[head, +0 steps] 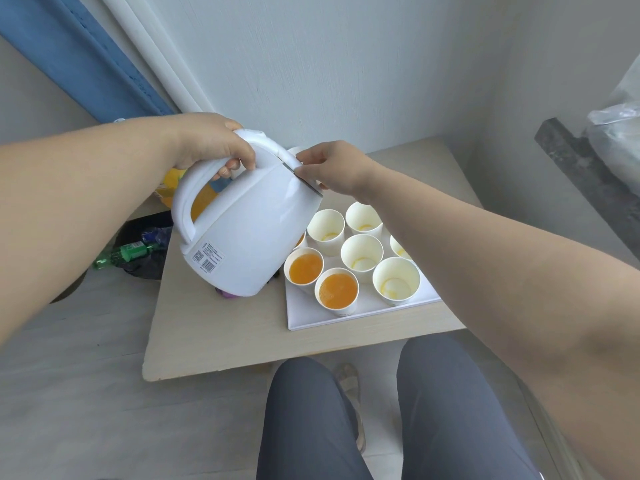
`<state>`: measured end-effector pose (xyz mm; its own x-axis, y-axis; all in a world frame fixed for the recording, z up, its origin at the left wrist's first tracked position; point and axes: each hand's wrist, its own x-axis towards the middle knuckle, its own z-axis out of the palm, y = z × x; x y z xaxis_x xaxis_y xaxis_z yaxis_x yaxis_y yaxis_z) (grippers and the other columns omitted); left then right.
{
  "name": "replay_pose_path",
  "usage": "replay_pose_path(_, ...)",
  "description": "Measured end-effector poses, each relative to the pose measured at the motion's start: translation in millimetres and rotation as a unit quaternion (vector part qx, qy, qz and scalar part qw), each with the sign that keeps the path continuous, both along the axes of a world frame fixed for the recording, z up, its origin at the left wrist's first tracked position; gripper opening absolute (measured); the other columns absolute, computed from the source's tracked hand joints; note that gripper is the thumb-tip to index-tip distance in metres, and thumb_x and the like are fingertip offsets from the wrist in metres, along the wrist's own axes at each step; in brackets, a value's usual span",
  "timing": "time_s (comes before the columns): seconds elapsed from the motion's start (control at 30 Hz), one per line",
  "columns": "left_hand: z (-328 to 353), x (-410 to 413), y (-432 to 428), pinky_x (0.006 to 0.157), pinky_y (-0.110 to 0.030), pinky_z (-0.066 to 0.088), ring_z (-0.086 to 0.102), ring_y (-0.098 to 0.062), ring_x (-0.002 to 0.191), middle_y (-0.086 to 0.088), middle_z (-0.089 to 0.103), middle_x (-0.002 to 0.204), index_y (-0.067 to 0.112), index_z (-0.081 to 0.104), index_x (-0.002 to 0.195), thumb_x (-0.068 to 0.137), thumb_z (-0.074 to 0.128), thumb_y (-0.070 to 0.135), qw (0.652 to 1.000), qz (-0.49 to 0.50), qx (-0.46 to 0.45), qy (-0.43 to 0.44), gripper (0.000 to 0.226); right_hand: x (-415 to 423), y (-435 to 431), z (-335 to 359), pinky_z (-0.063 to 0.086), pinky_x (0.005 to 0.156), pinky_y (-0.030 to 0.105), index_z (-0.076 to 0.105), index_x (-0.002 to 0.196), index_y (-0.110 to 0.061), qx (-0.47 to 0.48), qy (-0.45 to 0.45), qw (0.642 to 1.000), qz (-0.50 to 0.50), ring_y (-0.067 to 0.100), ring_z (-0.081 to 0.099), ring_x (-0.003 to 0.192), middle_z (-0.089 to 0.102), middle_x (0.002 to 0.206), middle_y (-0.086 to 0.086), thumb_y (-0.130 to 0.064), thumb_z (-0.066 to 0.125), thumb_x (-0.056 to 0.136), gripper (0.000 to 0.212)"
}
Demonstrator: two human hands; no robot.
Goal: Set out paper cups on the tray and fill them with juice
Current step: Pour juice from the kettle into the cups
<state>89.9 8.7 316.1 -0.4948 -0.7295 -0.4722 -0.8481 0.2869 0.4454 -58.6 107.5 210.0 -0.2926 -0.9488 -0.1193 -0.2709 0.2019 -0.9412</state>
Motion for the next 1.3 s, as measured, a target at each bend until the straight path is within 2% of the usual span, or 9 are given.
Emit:
replay_pose_path(0.2,-2,-6,0,0.053,-0.026,0.034,0.039,-0.017,0.044,-0.008,0.043,0.056,0.012,0.047,0.078,0.083,0.059,0.000,1.000,-0.010,-0.009,-0.009,0.017,-2,0,-6,0.046,0.101,0.033,0.064,0.124,-0.013,0.001,-0.012,1.000,-0.005,0.019,0.058,0.114,0.063,0.122,0.003,-0.024,0.067,0.085,0.040)
replay_pose_path(0.5,-3,-11,-1,0.046,-0.021,0.035,0.040,-0.018,0.045,-0.007,0.044,0.056,0.013,0.048,0.078,0.083,0.059,0.002,0.999,-0.017,-0.018,-0.034,0.016,-2,2,-8,0.046,0.102,0.033,0.065,0.122,-0.013,-0.002,-0.025,1.000,0.000,0.017,0.059,0.113,0.065,0.121,0.001,-0.021,0.066,0.087,0.036)
replay_pose_path(0.67,-4,-10,-3,0.049,-0.022,0.035,0.040,-0.018,0.044,-0.007,0.043,0.055,0.012,0.047,0.074,0.081,0.059,0.001,0.999,-0.018,-0.022,-0.033,0.018,0,0,-9,0.045,0.103,0.035,0.064,0.123,-0.012,0.000,-0.025,1.000,-0.001,0.018,0.058,0.114,0.064,0.122,0.001,-0.021,0.067,0.086,0.038)
replay_pose_path(0.8,-3,-8,-2,0.049,-0.023,0.035,0.040,-0.018,0.043,-0.007,0.043,0.054,0.011,0.049,0.077,0.082,0.059,0.001,0.999,-0.016,-0.022,-0.033,0.015,1,1,-8,0.047,0.101,0.034,0.067,0.117,-0.013,-0.004,-0.025,1.000,0.002,0.018,0.060,0.111,0.066,0.118,0.002,-0.020,0.066,0.086,0.032)
replay_pose_path(1.07,2,-4,2,0.048,-0.023,0.035,0.039,-0.017,0.042,-0.008,0.043,0.055,0.010,0.050,0.084,0.083,0.059,0.001,0.999,-0.009,-0.028,-0.039,0.013,7,2,-3,0.047,0.101,0.036,0.068,0.117,-0.013,0.001,-0.020,1.000,0.004,0.020,0.060,0.112,0.066,0.118,0.003,-0.020,0.066,0.086,0.032)
replay_pose_path(1.3,6,0,7,0.047,-0.022,0.036,0.039,-0.018,0.044,-0.009,0.044,0.057,0.010,0.050,0.084,0.082,0.058,0.001,0.998,-0.006,-0.043,-0.049,0.012,14,8,1,0.048,0.099,0.039,0.070,0.110,-0.011,-0.009,-0.027,0.999,0.016,0.017,0.060,0.096,0.067,0.116,0.011,-0.016,0.065,0.086,0.025)
